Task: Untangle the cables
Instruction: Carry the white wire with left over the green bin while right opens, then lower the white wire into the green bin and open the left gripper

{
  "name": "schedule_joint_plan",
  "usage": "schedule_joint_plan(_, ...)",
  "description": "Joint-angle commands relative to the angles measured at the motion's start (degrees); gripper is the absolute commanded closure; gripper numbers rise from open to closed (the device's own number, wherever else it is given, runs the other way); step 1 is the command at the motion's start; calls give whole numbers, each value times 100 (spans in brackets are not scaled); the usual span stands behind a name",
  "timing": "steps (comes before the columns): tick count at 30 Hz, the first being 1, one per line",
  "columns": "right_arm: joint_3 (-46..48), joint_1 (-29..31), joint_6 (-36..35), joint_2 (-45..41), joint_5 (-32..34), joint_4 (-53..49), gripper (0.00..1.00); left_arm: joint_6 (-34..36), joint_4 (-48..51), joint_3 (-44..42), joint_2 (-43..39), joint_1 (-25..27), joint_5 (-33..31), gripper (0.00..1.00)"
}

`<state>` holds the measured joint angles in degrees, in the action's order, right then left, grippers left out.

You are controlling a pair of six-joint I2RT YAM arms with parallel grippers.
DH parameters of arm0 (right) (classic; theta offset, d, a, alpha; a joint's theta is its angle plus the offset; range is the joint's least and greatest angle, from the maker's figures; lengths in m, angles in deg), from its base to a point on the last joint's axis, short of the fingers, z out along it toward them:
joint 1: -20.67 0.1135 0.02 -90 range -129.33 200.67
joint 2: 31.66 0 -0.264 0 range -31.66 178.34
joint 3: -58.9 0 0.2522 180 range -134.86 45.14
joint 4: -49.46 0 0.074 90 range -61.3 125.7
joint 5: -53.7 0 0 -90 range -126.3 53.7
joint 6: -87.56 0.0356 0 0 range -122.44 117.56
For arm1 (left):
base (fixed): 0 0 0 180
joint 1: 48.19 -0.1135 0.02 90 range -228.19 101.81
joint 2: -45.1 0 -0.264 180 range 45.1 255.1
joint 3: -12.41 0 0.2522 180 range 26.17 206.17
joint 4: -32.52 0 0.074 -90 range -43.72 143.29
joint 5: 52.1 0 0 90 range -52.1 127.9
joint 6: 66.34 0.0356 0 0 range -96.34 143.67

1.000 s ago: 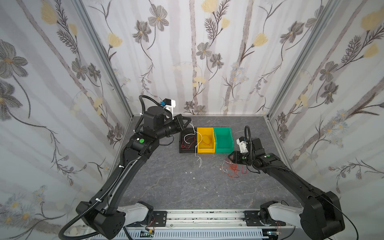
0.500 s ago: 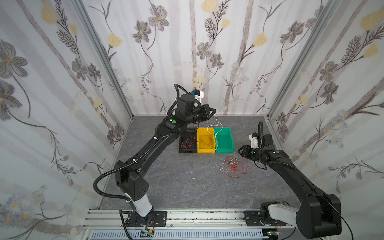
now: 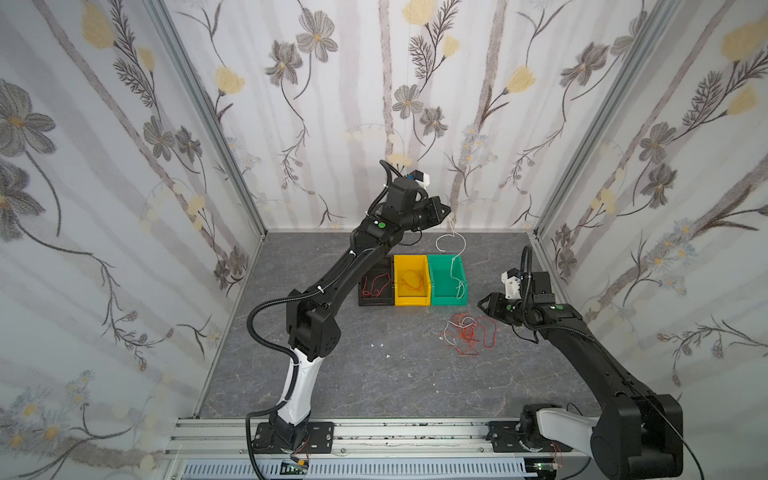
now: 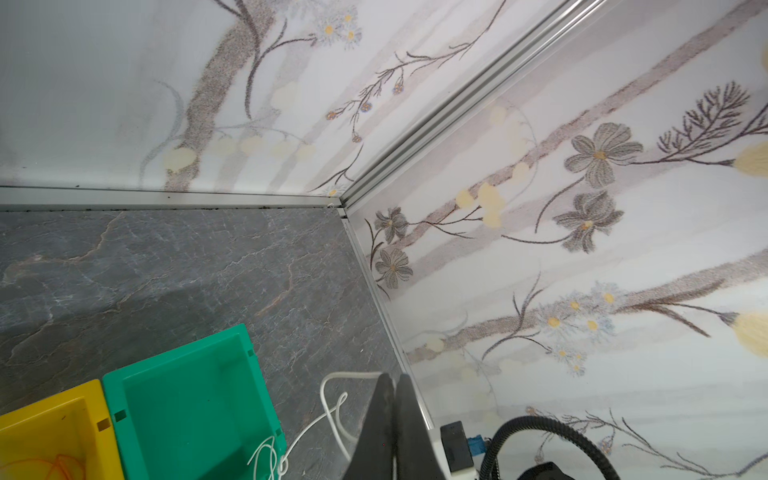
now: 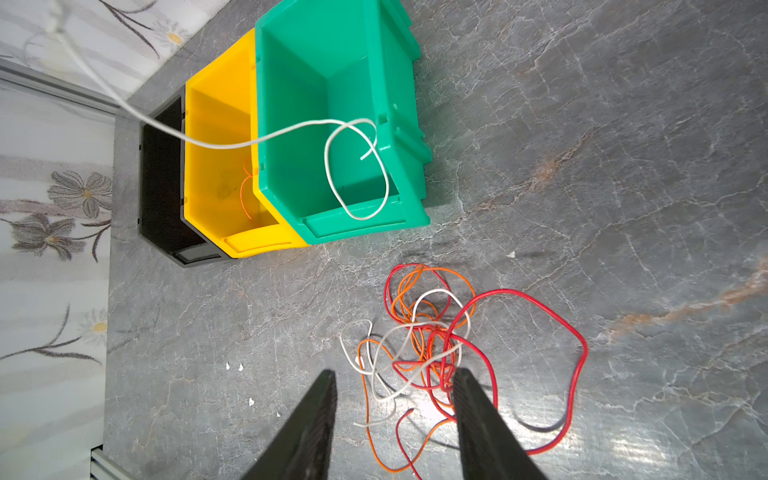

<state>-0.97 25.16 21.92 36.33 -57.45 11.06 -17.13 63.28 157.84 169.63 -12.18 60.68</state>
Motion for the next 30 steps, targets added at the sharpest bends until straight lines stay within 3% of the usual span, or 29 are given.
schedule_joint_plan(1, 91, -16, -63, -71, -100, -49, 53, 181, 297, 314, 219, -10, -234, 100)
schedule_joint_plan(11, 212, -27, -15, 108, -341, 138, 53, 728, 762, 626, 481, -81, -1399, 100)
schedule_joint_plan(21, 223, -27, 25, 233, -495, 238, 53, 476, 1077, 1937, 1103, -375, -1109, 100)
schedule_joint_plan(30, 295, -27, 16, 325, -521, 326, 53, 441, 1205, 1742, 1182, -227, -814, 100)
